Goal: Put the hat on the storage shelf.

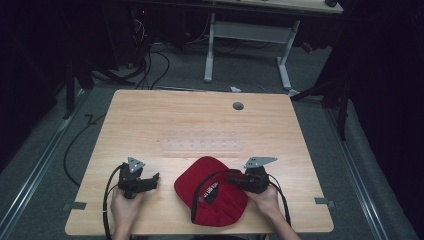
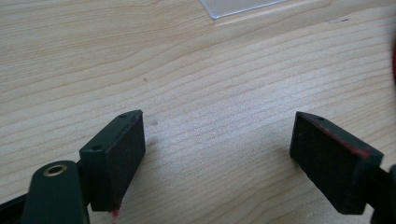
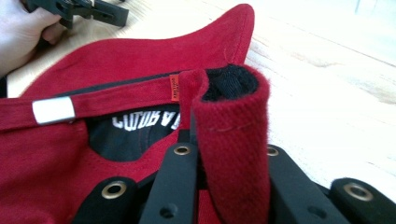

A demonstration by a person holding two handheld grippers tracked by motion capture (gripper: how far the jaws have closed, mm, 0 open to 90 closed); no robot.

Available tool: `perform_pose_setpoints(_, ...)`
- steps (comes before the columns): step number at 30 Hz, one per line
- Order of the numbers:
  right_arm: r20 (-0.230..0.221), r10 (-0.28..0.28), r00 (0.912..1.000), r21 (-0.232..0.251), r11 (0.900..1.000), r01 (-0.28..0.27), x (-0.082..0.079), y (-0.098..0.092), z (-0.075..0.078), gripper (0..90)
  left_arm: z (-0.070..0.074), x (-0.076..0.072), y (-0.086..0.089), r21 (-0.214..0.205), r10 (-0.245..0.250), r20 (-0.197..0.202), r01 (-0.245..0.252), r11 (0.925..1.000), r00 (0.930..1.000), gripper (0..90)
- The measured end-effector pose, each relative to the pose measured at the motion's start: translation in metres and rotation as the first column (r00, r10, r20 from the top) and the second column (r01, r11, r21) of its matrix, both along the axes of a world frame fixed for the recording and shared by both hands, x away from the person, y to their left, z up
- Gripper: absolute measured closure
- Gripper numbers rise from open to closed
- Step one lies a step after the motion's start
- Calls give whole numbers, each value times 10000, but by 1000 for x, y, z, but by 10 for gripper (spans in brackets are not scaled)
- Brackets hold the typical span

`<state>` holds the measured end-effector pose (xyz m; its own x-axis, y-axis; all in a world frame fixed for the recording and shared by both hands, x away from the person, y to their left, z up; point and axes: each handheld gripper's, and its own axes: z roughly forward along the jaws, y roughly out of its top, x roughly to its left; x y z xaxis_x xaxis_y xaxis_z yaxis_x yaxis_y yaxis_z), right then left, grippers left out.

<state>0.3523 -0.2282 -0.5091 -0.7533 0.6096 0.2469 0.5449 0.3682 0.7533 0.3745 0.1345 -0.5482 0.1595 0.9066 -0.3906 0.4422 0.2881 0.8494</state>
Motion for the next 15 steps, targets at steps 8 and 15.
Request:
perform_pose_setpoints(8,-71,-302,9995,481,9984,305,-3,-8,8,850,0,0,0,3,10,-1,-10,10000,10000,183)
perform_pose_setpoints(15,-95,-556,9984,897,9944,562,-6,-19,18,851,0,0,0,-5,-33,-6,33,10000,10000,183)
